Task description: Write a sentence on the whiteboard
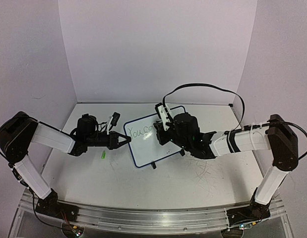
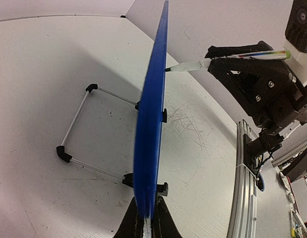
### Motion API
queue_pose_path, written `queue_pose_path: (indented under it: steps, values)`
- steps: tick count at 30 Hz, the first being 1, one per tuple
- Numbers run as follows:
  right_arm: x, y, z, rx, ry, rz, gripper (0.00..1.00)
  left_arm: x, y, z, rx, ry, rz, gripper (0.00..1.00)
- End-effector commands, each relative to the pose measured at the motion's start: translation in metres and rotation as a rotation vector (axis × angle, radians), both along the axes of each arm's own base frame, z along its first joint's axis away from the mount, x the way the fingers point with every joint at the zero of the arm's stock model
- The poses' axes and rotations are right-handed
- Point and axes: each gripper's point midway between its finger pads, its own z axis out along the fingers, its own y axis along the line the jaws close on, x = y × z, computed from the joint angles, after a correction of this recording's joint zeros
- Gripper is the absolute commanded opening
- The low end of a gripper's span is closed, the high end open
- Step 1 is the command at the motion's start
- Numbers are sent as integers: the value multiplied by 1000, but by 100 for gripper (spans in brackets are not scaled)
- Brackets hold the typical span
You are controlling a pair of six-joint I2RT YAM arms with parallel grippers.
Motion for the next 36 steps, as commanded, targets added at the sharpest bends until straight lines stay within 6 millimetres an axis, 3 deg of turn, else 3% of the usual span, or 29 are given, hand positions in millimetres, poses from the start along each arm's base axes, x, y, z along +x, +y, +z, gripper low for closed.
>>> queue_pose_path:
  steps: [1, 14, 24, 31, 36]
  values:
    - [13, -3, 23, 38, -47, -42, 0, 4, 2, -6, 51, -20, 8, 0]
    - [-1, -5, -9, 17, 33, -8, 0, 5, 2, -6, 52, -21, 9, 0]
    - [-3, -13, -16, 3, 41, -29, 0, 4, 2, -6, 50, -21, 7, 0]
    - [-2, -22, -2, 22, 18, -57, 0, 4, 2, -6, 52, -21, 9, 0]
    - [-17, -13, 32, 120, -21, 49, 0, 5, 3, -6, 52, -20, 10, 0]
